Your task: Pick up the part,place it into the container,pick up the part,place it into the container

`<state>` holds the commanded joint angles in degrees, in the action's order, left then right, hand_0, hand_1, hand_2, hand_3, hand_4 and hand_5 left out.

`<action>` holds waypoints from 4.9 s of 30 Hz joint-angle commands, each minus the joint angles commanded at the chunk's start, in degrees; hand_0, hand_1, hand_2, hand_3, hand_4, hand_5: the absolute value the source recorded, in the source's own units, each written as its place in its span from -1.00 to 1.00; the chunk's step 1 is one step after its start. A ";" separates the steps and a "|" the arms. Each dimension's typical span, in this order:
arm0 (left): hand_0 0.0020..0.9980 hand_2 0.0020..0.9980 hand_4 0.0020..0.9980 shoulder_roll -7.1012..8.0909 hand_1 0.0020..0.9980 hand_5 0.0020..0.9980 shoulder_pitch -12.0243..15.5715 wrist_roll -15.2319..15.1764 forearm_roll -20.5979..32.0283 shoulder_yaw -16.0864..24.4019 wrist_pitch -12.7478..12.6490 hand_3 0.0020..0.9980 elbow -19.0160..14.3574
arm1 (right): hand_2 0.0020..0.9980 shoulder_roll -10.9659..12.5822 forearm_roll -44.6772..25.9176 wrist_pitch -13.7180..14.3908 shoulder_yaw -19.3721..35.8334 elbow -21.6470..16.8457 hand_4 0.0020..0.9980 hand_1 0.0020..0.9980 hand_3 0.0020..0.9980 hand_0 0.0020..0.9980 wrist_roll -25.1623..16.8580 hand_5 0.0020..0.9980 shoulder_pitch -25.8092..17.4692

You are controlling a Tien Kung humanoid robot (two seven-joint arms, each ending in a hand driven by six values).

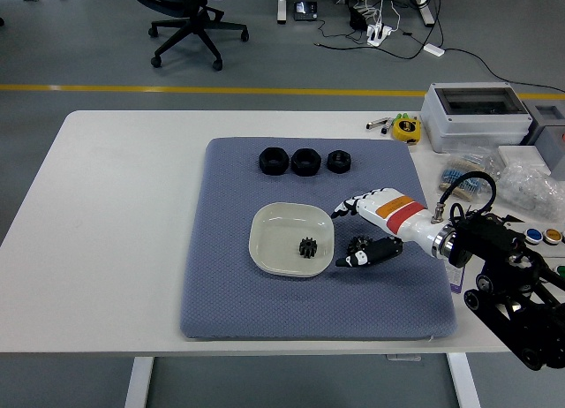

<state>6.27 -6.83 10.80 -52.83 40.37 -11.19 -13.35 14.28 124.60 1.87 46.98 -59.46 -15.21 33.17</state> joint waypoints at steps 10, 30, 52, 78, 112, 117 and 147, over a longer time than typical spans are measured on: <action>0.38 0.40 0.29 -0.01 0.36 0.21 0.01 0.03 -0.04 -0.03 0.07 0.14 -0.02 | 0.28 -0.54 -0.25 0.71 -0.26 4.79 1.00 0.16 0.21 0.20 -0.02 0.29 -0.14; 0.38 0.40 0.29 -0.04 0.36 0.21 -0.05 0.03 0.07 -0.12 0.04 0.14 -0.04 | -0.11 -0.88 0.45 3.26 -1.62 7.49 0.69 -0.38 -0.06 -0.61 -0.40 -0.07 -0.11; 0.38 0.40 0.29 -0.07 0.37 0.21 0.37 0.26 -1.13 0.49 0.21 0.14 -0.04 | -0.68 -0.51 -2.91 11.17 -1.52 5.59 0.68 -0.98 -0.49 -1.00 -3.38 -0.19 -0.51; 0.38 0.39 0.29 0.25 0.36 0.21 0.05 0.16 -0.33 -0.08 0.20 0.14 -0.16 | -0.62 -6.75 -4.06 10.68 -5.90 6.67 0.71 -0.90 -0.46 -1.00 0.83 -0.18 7.86; 0.38 0.39 0.29 0.47 0.36 0.21 -0.23 0.42 -0.77 0.21 0.22 0.14 -0.26 | -0.23 -14.28 -1.97 4.27 -10.87 14.32 0.71 -0.61 -0.07 -0.85 3.89 -0.20 14.48; 0.36 0.39 0.29 0.48 0.36 0.21 -0.25 0.41 -0.70 0.13 0.24 0.14 -0.27 | -0.22 -14.28 -1.32 2.58 -11.11 14.81 0.71 -0.59 -0.07 -0.82 3.85 -0.16 14.38; 0.34 0.39 0.29 0.64 0.35 0.21 0.49 0.89 -2.26 0.94 0.48 0.14 -0.40 | -0.18 -14.28 -2.77 5.02 -12.70 16.13 0.85 -0.61 0.85 -0.79 0.47 -0.22 13.77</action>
<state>6.91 -6.34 11.69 -55.09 41.32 -10.71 -13.75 0.00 121.83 6.89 34.28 -43.34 -14.74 46.94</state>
